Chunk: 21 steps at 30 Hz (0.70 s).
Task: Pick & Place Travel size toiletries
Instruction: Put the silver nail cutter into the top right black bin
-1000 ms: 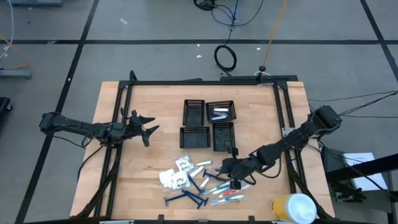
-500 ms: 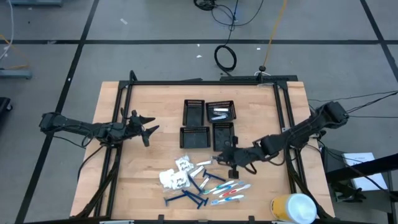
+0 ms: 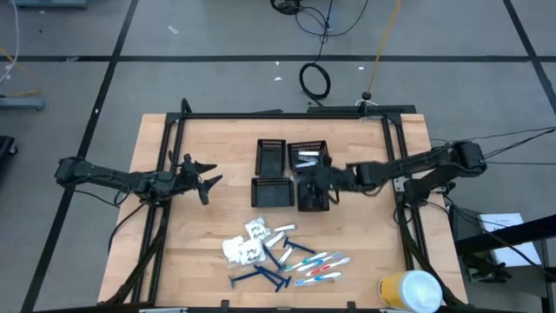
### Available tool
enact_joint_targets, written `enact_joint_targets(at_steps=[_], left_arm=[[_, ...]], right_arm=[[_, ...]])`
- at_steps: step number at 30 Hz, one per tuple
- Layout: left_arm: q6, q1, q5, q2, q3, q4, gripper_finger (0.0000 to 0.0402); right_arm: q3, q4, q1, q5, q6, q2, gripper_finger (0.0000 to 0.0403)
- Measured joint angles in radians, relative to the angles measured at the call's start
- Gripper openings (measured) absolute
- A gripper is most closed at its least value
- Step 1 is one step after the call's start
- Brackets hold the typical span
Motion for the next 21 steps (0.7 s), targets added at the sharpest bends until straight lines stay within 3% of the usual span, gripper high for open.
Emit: enact_joint_targets(at_steps=[7, 11, 21], left_arm=[[0.000, 0.000, 0.000, 0.000, 0.000, 0.000, 0.0209], [0.000, 0.000, 0.000, 0.000, 0.000, 0.000, 0.0209], [0.000, 0.000, 0.000, 0.000, 0.000, 0.000, 0.0209]], right_arm=[[0.000, -0.070, -0.203, -0.003, -0.049, 0.000, 0.0043], [0.000, -0.078, -0.293, -0.106, -0.051, 0.000, 0.0043], [0.000, -0.077, -0.335, -0.130, -0.085, 0.000, 0.0071]])
